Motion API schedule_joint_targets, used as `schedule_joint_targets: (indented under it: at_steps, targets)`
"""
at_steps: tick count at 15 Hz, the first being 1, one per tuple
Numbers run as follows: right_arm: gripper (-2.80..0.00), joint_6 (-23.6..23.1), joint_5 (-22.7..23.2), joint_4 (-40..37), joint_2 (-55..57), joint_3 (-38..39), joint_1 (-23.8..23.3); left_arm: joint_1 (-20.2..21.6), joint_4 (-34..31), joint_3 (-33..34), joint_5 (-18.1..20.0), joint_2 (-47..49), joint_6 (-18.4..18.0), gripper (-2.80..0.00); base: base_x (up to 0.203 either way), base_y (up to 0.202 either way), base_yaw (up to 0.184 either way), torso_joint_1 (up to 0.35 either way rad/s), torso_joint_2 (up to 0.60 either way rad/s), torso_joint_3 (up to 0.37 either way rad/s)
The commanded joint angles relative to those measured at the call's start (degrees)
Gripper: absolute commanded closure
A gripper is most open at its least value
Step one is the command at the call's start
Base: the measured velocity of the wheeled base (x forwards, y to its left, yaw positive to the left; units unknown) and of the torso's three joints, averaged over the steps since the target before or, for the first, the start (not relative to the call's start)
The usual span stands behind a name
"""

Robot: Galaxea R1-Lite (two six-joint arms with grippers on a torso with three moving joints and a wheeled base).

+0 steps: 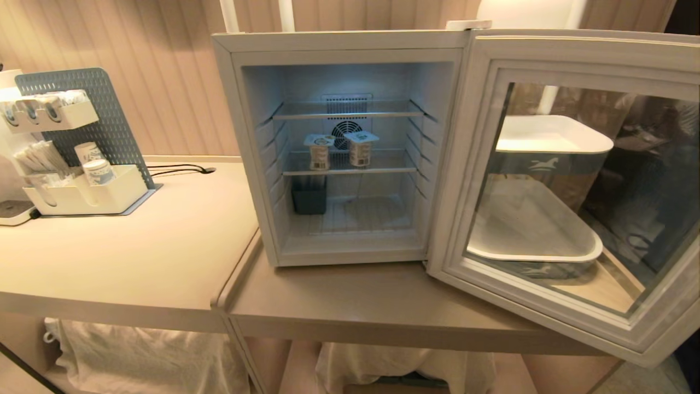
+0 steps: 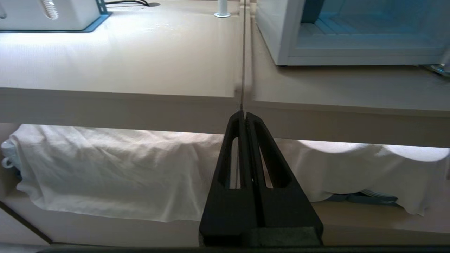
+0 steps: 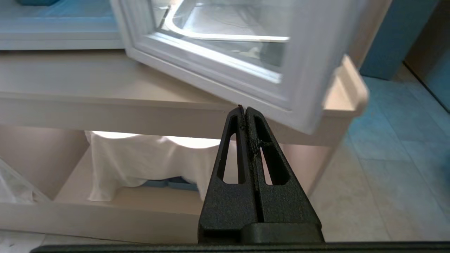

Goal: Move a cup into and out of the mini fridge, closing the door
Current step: Close the freezer door

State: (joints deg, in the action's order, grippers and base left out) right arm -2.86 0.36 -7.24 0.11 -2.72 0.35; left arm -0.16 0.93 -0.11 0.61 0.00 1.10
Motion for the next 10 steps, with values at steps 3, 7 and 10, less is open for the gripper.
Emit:
schedule_joint_targets:
  at_steps: [3, 7, 10]
  targets:
    - [0.00, 0.0, 0.0, -0.1, 0.2, 0.0, 0.0, 0.0, 0.1, 0.0, 0.0, 0.1, 0.1, 0.00, 0.000, -0.188, -0.002, 0.003, 0.01, 0.000]
    - [0.00, 0.3, -0.3, -0.1, 2.0, -0.2, 0.0, 0.0, 0.1, 0.0, 0.0, 0.1, 0.1, 0.00, 0.000, -0.060, 0.000, 0.001, 0.00, 0.002]
    - [0.00, 6.6, -1.5, 0.1, 5.0, -6.4, 0.0, 0.0, 0.1, 0.0, 0.0, 0.1, 0.1, 0.00, 0.000, 0.000, 0.000, 0.000, 0.00, 0.000]
